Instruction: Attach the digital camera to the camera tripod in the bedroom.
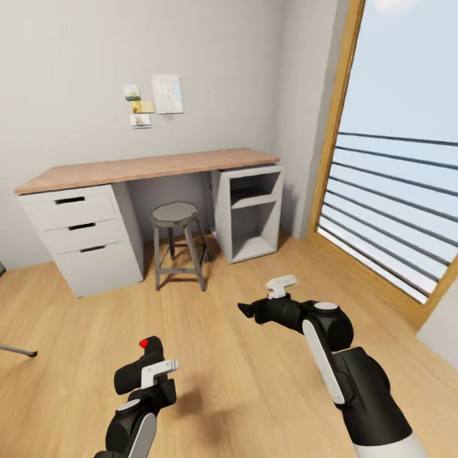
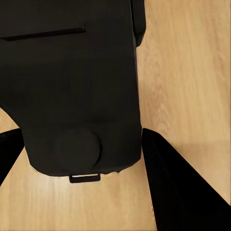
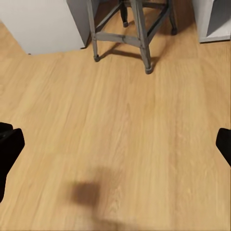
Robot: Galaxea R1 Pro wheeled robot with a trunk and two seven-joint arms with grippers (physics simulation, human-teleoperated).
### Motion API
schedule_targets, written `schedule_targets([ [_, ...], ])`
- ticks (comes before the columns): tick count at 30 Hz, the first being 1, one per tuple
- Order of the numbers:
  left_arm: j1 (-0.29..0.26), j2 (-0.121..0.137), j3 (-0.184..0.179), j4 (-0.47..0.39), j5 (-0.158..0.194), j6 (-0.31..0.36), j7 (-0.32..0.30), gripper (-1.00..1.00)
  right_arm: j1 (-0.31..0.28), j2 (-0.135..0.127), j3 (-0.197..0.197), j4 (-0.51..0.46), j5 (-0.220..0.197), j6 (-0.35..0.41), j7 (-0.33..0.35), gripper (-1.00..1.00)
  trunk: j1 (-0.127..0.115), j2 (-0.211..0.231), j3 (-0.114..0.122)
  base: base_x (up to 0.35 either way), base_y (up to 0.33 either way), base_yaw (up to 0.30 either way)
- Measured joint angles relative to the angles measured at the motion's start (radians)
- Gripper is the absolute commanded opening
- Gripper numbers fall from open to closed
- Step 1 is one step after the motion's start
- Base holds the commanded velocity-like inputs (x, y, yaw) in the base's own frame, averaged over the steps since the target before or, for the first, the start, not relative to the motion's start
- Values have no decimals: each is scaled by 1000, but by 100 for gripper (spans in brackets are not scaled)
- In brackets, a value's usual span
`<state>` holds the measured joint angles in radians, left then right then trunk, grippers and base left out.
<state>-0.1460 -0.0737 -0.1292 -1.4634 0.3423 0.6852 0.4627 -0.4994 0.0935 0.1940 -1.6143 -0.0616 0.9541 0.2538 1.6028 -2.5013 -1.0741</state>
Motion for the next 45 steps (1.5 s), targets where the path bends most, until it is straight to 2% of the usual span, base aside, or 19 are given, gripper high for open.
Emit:
schedule_targets([
  [28, 2, 2, 0, -2, -1, -3, 0, -100, 1, 0, 2, 0, 0, 0, 0, 100, 0, 0, 0, 303, -186, 294],
  [37, 3, 2, 0, -2, -1, -3, 1, -100, 1, -1, 49, 0, 7, 0, 0, 100, 0, 0, 0, 303, -192, 294],
  [45, 3, 2, 1, -2, -1, -3, 0, -100, 2, -1, 61, 0, 9, 0, -1, 100, 0, 0, 0, 303, -192, 294],
])
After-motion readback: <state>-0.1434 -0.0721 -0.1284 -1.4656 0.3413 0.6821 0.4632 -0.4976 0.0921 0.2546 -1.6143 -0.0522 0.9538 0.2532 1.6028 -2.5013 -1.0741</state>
